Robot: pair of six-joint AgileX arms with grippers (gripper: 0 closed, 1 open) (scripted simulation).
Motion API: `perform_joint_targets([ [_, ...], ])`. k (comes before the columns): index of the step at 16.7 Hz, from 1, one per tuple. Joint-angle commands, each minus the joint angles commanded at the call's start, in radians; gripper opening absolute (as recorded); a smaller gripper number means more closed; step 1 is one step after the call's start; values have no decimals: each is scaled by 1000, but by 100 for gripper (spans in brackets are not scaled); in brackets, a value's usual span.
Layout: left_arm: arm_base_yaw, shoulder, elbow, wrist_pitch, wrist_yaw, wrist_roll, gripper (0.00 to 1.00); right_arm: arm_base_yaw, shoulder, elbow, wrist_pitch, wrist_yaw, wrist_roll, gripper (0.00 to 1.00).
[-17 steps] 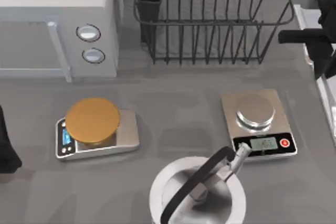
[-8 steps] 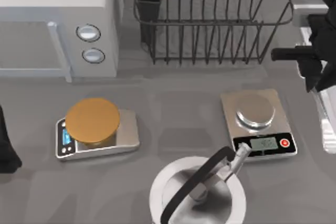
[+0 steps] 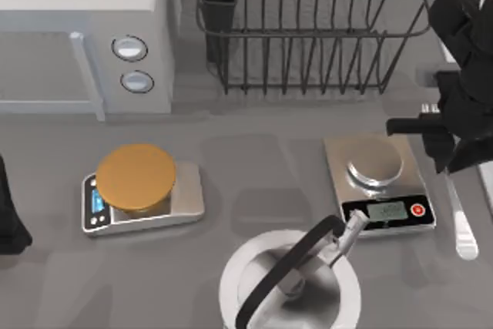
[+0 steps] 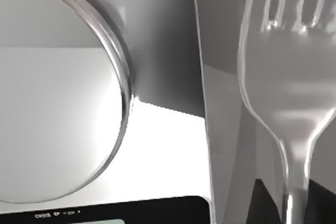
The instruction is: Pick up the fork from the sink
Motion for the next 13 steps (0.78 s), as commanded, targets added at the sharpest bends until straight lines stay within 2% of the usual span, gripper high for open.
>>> perform_joint_targets([
  [3, 0, 0, 0, 0, 0, 0, 100, 0, 0, 0, 0, 0, 0, 0],
  [13, 0, 0, 0, 0, 0, 0, 100, 0, 0, 0, 0, 0, 0, 75],
])
